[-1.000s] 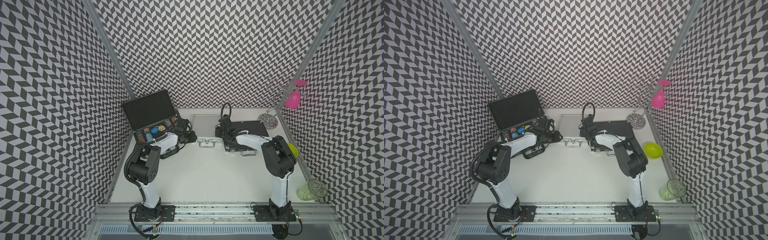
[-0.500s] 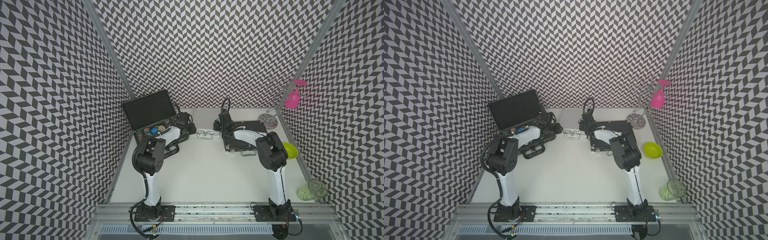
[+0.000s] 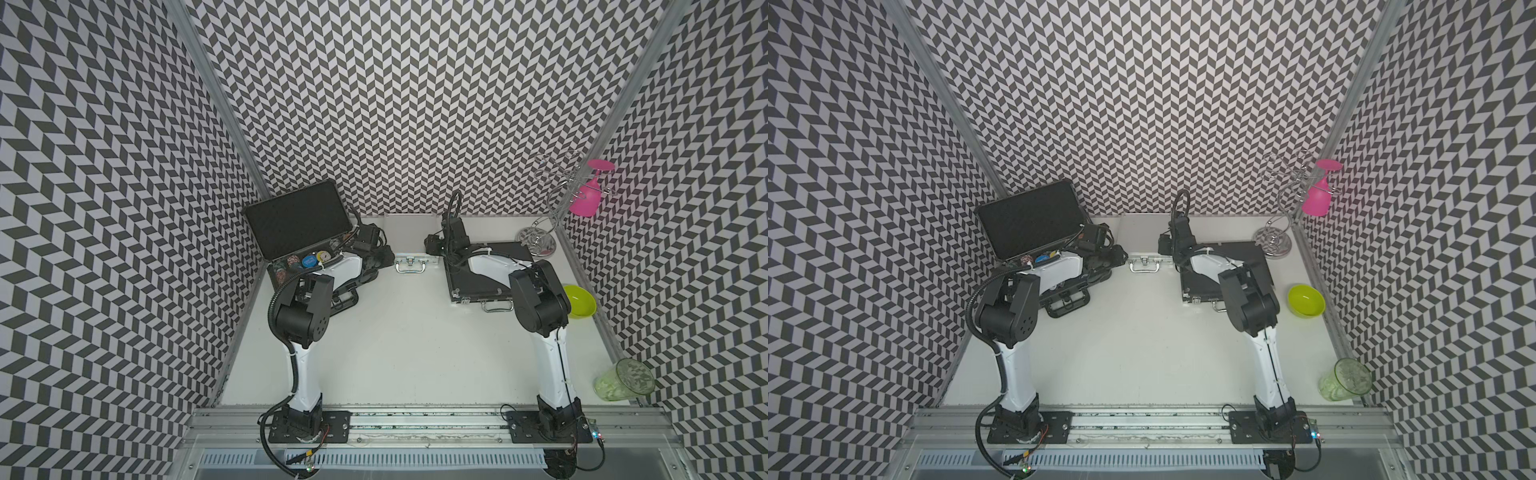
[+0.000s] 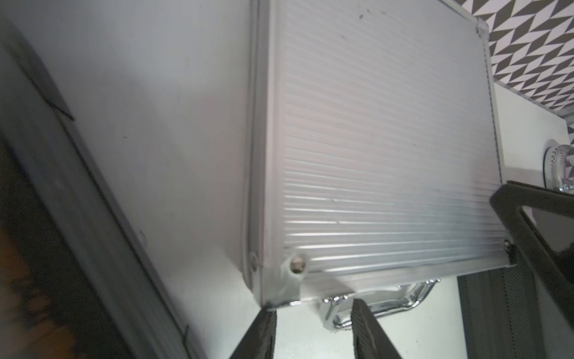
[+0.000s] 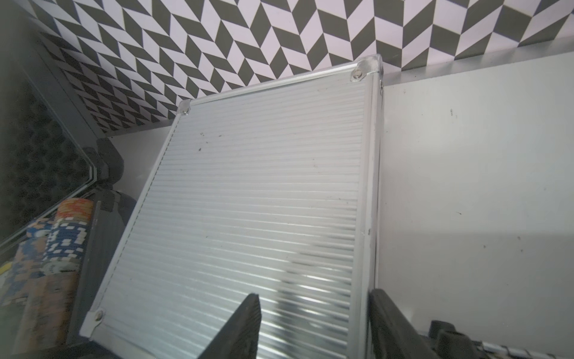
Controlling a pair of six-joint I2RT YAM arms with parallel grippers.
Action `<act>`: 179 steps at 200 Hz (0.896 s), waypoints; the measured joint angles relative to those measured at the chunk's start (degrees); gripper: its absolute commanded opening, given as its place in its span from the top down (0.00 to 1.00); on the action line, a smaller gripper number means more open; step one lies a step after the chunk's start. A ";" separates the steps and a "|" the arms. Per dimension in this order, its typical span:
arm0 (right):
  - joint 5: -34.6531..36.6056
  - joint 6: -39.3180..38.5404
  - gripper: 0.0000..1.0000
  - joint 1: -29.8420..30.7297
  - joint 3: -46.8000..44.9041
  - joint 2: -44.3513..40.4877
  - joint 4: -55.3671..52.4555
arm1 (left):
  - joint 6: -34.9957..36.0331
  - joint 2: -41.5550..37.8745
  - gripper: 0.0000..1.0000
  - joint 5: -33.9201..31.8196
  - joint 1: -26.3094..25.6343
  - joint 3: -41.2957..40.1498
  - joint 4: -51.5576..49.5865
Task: Close the poker set cases
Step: Move the poker set case to the center of the board.
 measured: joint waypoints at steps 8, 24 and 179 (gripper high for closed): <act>-0.33 -0.17 0.40 -0.02 -0.46 -0.31 0.24 | 0.17 -0.04 0.47 0.28 -0.26 0.00 0.04; -1.05 -0.50 0.39 -0.02 -2.29 -1.88 -0.15 | -0.02 -0.20 0.39 0.39 -0.70 0.00 -0.09; 3.89 9.51 0.37 -18.10 -44.72 -48.70 -20.13 | 1.42 -9.14 0.32 -0.24 -17.64 0.48 -1.88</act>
